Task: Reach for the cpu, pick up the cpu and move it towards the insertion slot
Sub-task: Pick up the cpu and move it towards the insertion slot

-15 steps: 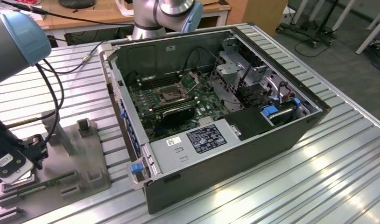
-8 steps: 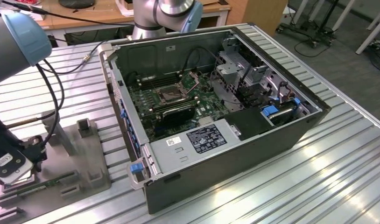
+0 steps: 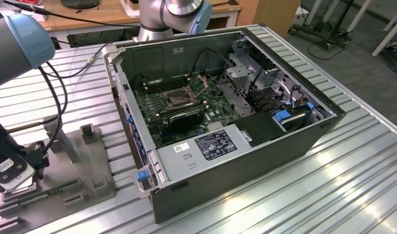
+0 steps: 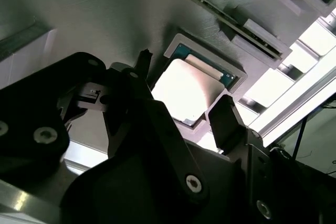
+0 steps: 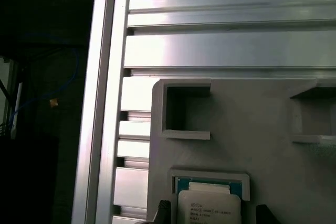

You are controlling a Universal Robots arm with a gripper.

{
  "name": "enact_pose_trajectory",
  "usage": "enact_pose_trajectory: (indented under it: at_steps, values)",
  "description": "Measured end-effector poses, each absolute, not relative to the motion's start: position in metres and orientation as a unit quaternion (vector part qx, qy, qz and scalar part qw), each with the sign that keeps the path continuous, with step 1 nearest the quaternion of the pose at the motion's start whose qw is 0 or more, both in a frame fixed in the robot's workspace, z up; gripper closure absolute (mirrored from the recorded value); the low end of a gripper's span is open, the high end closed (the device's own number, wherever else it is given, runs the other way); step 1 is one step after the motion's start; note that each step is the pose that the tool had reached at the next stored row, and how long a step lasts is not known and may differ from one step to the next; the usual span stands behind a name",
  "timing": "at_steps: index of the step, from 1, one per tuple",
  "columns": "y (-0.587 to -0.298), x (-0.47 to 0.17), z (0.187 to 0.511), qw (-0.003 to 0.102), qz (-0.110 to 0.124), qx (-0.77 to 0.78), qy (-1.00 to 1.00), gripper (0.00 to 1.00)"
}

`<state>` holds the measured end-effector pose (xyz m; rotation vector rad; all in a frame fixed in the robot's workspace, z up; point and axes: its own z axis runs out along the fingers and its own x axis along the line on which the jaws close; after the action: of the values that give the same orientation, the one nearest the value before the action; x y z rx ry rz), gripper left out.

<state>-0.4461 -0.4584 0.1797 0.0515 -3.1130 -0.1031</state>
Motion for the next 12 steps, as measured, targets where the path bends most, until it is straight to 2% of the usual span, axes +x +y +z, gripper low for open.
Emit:
enact_pose_trajectory:
  at_steps: [6, 7, 12]
  values:
    - [-0.4579, -0.4461, 0.1796, 0.013, -0.033, 0.017, -0.999, 0.3]
    - [-0.4579, -0.4461, 0.1795, 0.013, -0.033, 0.017, -0.999, 0.37]
    - [-0.4579, -0.4461, 0.1796, 0.013, -0.033, 0.016, -0.999, 0.38]
